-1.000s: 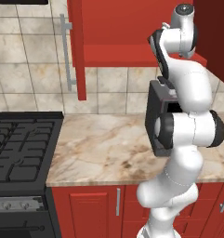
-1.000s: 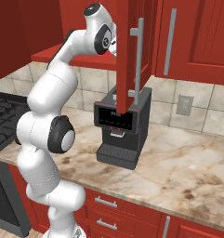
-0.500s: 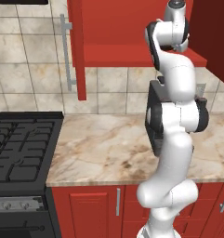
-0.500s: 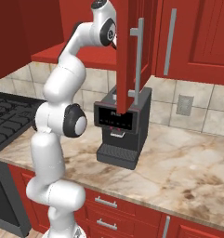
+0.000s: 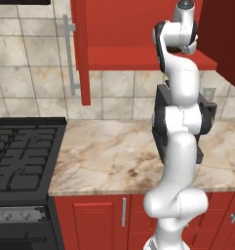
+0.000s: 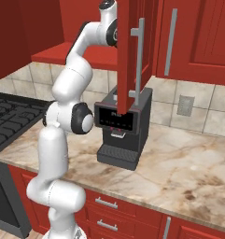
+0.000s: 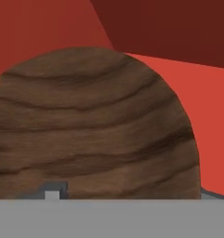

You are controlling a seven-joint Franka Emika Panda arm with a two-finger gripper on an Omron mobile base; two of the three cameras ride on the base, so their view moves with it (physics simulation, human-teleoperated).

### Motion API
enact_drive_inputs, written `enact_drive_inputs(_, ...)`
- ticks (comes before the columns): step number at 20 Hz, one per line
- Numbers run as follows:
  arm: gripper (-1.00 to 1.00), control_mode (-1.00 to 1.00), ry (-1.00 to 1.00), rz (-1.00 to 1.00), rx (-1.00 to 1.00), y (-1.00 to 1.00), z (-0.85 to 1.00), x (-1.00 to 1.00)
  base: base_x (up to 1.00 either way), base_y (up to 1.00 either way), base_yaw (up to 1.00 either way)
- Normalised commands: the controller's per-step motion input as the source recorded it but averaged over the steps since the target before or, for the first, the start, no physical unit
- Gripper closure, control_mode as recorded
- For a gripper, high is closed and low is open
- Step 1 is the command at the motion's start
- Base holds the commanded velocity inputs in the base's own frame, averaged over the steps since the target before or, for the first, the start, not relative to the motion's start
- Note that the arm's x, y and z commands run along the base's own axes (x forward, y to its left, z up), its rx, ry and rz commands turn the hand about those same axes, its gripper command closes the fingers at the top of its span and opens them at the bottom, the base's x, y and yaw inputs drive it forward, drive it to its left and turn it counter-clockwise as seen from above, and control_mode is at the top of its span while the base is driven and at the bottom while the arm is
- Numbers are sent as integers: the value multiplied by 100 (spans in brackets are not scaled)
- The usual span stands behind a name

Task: Take the smaller bowl and place it next to the appetizer plate on the dining counter , and place the larger bowl next to the plate with cooked food.

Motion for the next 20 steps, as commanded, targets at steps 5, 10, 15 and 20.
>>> enact_drive_inputs(5,100,-100,-22,-2,0,0,-43,45,0,0,0)
enact_drive_inputs(10,100,-100,-36,-14,0,17,-32,39,0,0,0)
enact_drive_inputs(15,100,-100,-35,-4,1,77,-23,-46,0,0,0)
enact_drive_inputs(20,100,-100,-4,5,0,61,-71,-100,0,0,0)
